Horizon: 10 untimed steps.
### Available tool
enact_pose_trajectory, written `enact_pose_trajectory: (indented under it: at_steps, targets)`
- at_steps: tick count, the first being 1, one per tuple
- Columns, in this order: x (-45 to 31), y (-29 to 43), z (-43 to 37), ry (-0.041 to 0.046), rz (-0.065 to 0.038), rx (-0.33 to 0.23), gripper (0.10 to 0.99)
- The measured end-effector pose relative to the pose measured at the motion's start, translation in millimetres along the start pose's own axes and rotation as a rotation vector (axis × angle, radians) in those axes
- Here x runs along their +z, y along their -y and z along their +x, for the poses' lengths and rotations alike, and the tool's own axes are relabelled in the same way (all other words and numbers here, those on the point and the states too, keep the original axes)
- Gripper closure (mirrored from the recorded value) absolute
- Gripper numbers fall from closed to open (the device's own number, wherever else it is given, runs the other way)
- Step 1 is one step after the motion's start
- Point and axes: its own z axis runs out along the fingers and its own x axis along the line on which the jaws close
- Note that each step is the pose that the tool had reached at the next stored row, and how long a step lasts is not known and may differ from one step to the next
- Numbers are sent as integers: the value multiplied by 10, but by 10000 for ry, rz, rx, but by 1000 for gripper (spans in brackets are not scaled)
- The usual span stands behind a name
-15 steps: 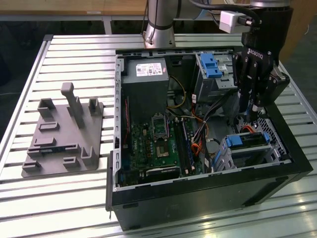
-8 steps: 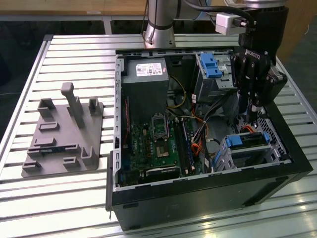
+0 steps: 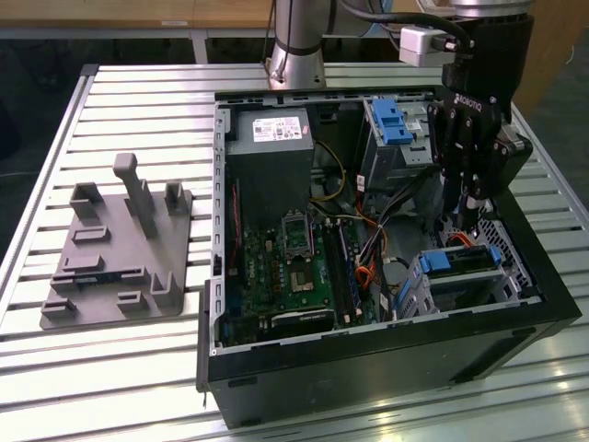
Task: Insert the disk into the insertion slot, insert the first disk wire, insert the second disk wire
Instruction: 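Insert the second disk wire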
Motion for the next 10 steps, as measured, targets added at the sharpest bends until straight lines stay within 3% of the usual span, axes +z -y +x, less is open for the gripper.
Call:
enact_pose_trajectory:
  at_steps: [4, 8, 10]
  targets:
    - [1, 3, -10, -23, -121, 291, 690]
    - [3, 5, -31, -39, -128, 304, 690]
    - [10, 5, -40, -96, -132, 299, 690]
